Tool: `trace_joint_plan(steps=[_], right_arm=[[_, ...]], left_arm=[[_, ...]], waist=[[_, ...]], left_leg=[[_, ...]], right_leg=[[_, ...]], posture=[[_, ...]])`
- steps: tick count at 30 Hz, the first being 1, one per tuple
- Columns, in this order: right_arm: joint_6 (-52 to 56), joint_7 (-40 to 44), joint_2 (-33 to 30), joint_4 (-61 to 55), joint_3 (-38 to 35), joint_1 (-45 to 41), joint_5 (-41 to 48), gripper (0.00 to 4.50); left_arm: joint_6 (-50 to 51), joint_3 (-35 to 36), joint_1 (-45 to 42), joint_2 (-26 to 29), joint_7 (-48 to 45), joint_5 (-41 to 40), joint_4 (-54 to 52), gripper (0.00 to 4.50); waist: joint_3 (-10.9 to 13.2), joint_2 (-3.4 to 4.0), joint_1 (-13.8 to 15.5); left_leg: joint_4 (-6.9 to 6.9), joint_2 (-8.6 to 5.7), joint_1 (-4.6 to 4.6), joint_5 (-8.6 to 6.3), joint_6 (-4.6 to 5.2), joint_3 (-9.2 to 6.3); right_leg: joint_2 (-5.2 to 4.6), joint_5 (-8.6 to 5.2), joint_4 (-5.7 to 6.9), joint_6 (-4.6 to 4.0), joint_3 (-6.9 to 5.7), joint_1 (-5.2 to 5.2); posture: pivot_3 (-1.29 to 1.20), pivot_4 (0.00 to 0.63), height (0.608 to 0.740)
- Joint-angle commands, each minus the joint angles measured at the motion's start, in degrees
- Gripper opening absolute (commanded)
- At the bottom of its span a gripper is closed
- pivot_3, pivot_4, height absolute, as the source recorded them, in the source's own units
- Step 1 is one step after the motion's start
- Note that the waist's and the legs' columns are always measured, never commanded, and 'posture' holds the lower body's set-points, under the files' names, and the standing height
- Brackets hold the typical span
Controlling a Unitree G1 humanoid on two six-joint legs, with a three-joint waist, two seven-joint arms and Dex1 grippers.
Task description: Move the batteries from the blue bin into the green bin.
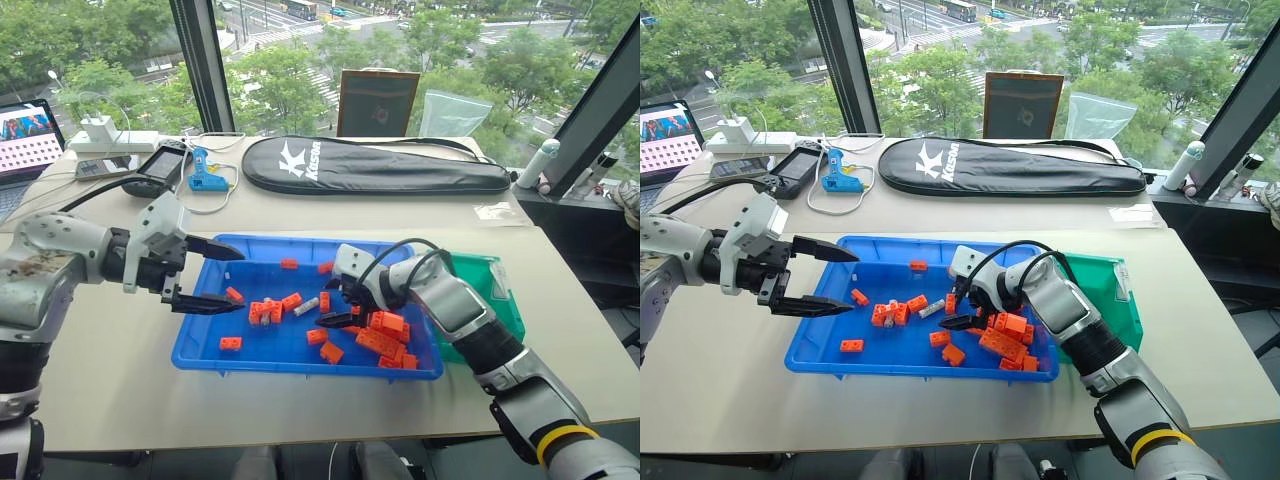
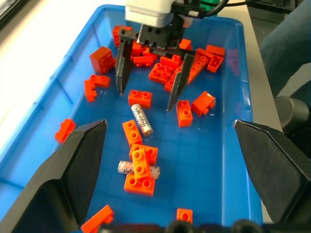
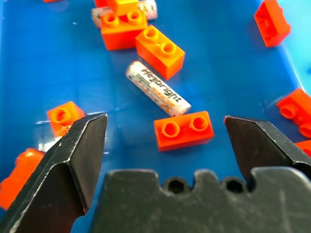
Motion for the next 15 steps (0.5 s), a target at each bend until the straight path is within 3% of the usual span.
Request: trace_joint_plan(steps=[1, 4, 10, 15], right_arm=[[-2.08, 0.55, 0.89, 0.63, -0.4, -1.57, -0.54, 4.23], [-1.77, 1.78, 0.42, 0.09, -0.3, -1.15, -0.79, 3.44], [0.12, 3.17, -3.05, -4.09, -2.43, -2.01, -0.84, 1.44], [-0.09, 2.9, -10.26, -5.6, -3.45, -3.74, -3.89, 1.43]], left_arm=[[0.13, 2.3, -0.06, 1.45, 0.5, -0.78, -1.61, 4.5], [0.17, 2.28, 0.01, 1.59, 0.69, -0.9, -1.67, 4.5], [0.21, 1.72, -0.31, 1.26, 0.82, -0.94, -1.45, 4.5], [-1.49, 0.45, -1.12, 0.28, 0.96, 0.31, -0.41, 4.5]], waist=[[0.0, 0.0, 0.0], [0.0, 0.0, 0.05], [0.0, 0.0, 0.1], [0.01, 0.02, 0.38]], left_leg=[[0.0, 0.0, 0.0, 0.0, 0.0, 0.0], [0.0, 0.0, 0.0, 0.0, 0.0, 0.0], [0.0, 0.0, 0.0, 0.0, 0.0, 0.0], [0.01, -0.02, -0.01, 0.0, 0.0, 0.03]], right_leg=[[0.01, 0.0, 0.0, 0.0, 0.0, 0.0], [0.0, 0.0, 0.0, 0.0, 0.0, 0.0], [0.0, 0.0, -0.01, 0.0, 0.0, 0.0], [-0.04, 0.0, -0.02, 0.0, 0.0, 0.0]], posture=[[0.0, 0.15, 0.74], [0.0, 0.15, 0.74], [0.0, 0.15, 0.74], [0.0, 0.15, 0.74]])
